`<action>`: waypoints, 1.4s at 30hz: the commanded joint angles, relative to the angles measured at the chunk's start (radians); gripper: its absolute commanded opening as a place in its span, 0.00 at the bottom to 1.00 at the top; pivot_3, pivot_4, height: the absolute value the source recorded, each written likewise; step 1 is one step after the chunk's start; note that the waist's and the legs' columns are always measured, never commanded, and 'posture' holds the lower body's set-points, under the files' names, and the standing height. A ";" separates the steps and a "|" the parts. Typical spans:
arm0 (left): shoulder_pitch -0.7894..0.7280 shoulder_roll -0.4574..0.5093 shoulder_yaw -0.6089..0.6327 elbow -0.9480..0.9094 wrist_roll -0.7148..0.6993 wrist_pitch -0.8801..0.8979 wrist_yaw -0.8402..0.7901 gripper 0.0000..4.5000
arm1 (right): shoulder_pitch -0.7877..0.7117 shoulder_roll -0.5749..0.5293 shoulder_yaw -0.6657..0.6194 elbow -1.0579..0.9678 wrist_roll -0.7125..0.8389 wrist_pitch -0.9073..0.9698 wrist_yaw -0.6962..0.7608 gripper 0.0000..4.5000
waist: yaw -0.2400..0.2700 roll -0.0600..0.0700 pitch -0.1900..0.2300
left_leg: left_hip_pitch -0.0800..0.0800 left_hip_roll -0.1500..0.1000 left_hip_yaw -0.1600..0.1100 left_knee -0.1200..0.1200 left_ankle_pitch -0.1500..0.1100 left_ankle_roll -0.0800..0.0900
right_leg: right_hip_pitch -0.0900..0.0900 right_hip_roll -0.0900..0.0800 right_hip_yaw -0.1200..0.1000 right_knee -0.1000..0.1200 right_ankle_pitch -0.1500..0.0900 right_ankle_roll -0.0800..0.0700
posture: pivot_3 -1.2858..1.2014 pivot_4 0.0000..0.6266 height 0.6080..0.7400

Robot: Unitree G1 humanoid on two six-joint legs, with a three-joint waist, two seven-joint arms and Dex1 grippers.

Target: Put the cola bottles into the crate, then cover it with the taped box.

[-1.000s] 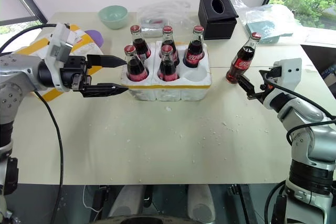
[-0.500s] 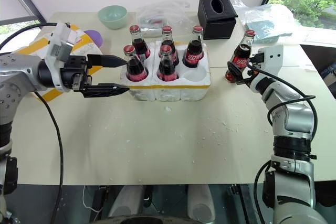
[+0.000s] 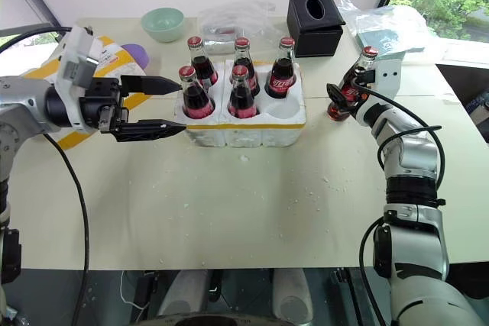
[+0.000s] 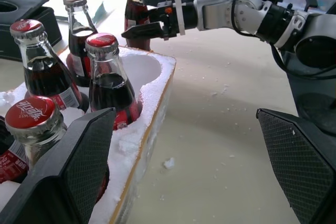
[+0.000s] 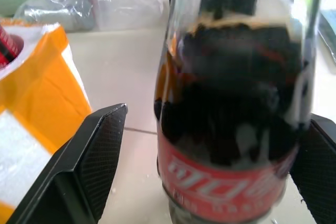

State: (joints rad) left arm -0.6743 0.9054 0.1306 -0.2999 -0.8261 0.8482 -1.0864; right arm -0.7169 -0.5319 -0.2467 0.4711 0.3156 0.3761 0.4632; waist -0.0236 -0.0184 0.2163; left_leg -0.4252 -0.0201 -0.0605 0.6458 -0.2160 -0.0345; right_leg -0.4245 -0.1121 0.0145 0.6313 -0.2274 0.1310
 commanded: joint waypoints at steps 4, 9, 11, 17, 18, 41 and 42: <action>-0.009 0.017 0.029 -0.040 -0.034 0.010 0.005 1.00 | -0.018 0.002 -0.004 -0.032 0.001 -0.015 0.008 0.59 | -0.006 0.000 0.000 | 0.000 0.000 0.000 0.000 0.000 0.000 | 0.000 0.000 0.000 0.000 0.000 0.000 | 0.52 0.24 0.98; -0.011 0.008 0.023 -0.041 -0.033 0.010 0.010 1.00 | -0.011 -0.036 -0.026 -0.091 0.010 0.009 0.014 0.59 | -0.015 0.000 0.000 | 0.000 0.000 0.000 0.000 0.000 0.000 | 0.000 0.000 0.000 0.000 0.000 0.000 | 0.52 0.24 0.98; -0.012 0.006 0.021 -0.037 -0.031 0.008 0.009 1.00 | -0.023 -0.052 -0.050 -0.125 0.035 0.030 0.023 0.59 | -0.016 0.001 0.001 | 0.000 0.000 0.000 0.000 0.000 0.000 | 0.000 0.000 0.000 0.000 0.000 0.000 | 0.52 0.24 0.98; -0.020 0.001 0.015 -0.027 -0.026 0.004 0.004 1.00 | -0.074 -0.082 -0.107 -0.309 0.190 0.149 0.098 0.59 | -0.020 0.003 0.002 | -0.001 0.000 0.000 -0.001 0.000 0.000 | -0.001 0.000 0.000 0.000 0.000 0.000 | 0.52 0.24 0.98; -0.020 -0.001 0.013 -0.026 -0.024 0.002 0.003 1.00 | -0.083 -0.081 -0.117 -0.340 0.222 0.179 0.101 0.59 | -0.022 0.003 0.002 | 0.000 0.000 0.000 -0.001 0.000 0.000 | -0.001 0.000 0.000 0.000 0.000 0.000 | 0.52 0.24 0.98; -0.022 -0.008 0.017 -0.020 -0.010 -0.004 0.010 1.00 | 0.059 -0.009 0.096 -0.630 0.305 0.306 0.175 0.59 | -0.016 0.003 0.002 | -0.001 0.000 0.000 -0.001 0.000 0.000 | -0.001 0.000 0.000 0.001 0.000 0.000 | 0.52 0.24 0.98; -0.021 -0.006 0.020 -0.019 -0.011 -0.005 0.009 1.00 | 0.058 -0.014 0.107 -0.625 0.293 0.302 0.182 0.59 | -0.018 0.003 0.002 | -0.001 0.000 0.000 -0.001 0.000 0.000 | -0.001 0.000 0.000 0.001 0.000 0.000 | 0.52 0.24 0.98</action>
State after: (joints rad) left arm -0.6817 0.8833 0.1291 -0.2968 -0.8352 0.8566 -1.0787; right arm -0.6354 -0.5330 -0.1307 -0.1148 0.6145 0.7258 0.6224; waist -0.0417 -0.0154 0.2181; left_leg -0.4261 -0.0202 -0.0609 0.6451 -0.2161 -0.0344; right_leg -0.4260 -0.1121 0.0146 0.6319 -0.2274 0.1310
